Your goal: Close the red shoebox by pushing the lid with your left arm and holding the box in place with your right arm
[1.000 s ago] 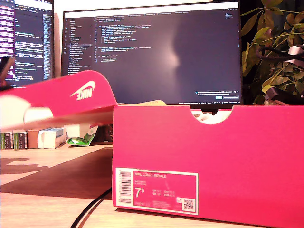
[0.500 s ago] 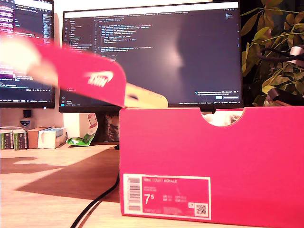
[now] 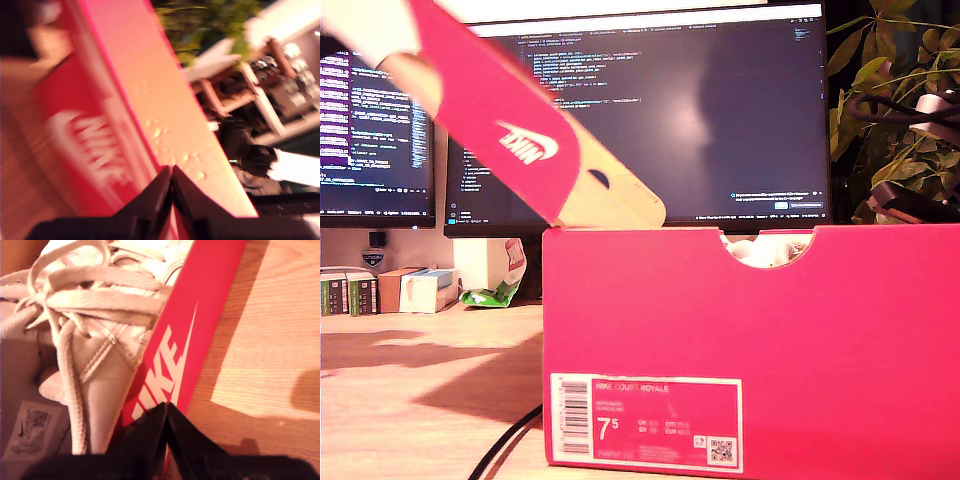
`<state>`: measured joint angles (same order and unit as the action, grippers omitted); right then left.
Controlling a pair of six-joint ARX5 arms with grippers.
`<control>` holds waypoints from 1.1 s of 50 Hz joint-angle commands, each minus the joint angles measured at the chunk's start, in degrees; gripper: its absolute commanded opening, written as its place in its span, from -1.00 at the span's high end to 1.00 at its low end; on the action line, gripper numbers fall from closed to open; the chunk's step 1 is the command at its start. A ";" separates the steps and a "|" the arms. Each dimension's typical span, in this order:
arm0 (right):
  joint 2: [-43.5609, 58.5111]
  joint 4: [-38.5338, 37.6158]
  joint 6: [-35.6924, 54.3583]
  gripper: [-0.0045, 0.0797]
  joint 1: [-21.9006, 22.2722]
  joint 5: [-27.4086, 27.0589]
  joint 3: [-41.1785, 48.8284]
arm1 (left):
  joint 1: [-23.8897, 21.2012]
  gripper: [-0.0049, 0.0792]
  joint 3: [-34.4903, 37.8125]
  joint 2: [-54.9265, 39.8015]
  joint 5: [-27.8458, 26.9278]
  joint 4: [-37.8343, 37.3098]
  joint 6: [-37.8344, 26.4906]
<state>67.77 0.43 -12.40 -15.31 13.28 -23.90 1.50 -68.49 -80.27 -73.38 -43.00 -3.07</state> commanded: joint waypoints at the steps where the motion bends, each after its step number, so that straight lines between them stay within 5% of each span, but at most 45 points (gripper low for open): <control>1: 0.24 -0.87 -0.61 0.92 -4.31 3.30 -1.36 | -4.74 0.93 1.60 -1.01 1.38 2.78 5.92; 16: 0.24 -0.85 -0.94 0.92 -4.55 3.28 -1.36 | -14.19 0.93 -5.05 -0.98 3.10 20.55 12.24; 27: 0.20 -0.11 0.39 0.92 -2.93 1.16 -1.36 | -18.60 0.93 -13.60 1.40 21.38 28.22 11.43; 34: 0.15 1.77 2.10 0.92 -0.28 0.83 -1.38 | -19.08 0.93 -16.74 3.63 32.74 25.90 9.66; 47: -1.42 7.82 8.33 0.92 5.75 -7.74 -4.52 | -18.86 0.93 -16.83 5.01 45.75 11.47 1.44; 55: -5.20 8.61 8.39 0.92 8.22 -8.04 -7.58 | -18.91 0.93 -16.81 5.70 50.93 9.33 -0.44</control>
<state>65.41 9.19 -4.38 -7.35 5.32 -29.85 -17.30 -85.65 -74.89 -23.27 -34.26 -1.61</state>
